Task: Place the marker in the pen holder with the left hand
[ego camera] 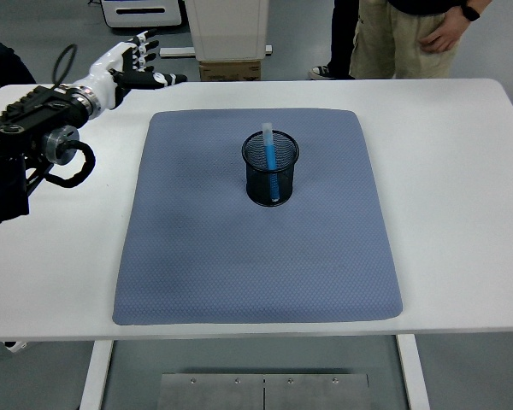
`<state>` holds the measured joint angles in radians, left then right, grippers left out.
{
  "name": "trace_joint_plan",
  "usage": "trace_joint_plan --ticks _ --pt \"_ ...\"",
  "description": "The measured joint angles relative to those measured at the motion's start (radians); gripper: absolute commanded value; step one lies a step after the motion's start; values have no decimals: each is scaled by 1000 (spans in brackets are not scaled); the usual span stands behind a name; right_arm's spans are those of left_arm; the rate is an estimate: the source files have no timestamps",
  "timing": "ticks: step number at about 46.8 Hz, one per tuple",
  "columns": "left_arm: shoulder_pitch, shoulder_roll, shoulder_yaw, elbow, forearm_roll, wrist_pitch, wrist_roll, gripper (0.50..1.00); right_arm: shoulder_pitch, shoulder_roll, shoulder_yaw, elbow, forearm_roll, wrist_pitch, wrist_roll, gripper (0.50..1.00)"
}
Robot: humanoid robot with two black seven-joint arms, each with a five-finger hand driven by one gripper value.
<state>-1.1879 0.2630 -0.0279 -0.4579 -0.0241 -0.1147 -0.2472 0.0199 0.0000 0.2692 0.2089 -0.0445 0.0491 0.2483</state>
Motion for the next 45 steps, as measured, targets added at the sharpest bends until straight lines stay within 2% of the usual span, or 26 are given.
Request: trace_joint_plan --ticks 10,15,25,45 --pt "64 113 -96 -1 -17 -135 -1 1000 0 0 0 0 0 0 1 1000" --pt "118 155 -190 -1 -33 -169 -2 1000 0 0 1 0 0 0 0 1000" --pt "212 188 -355 -1 -33 -176 -3 1000 0 0 0 0 0 0 0 1000" --pt "227 188 -367 -2 -30 -171 -3 1000 -1 0 2 8 1 2 -2 1000"
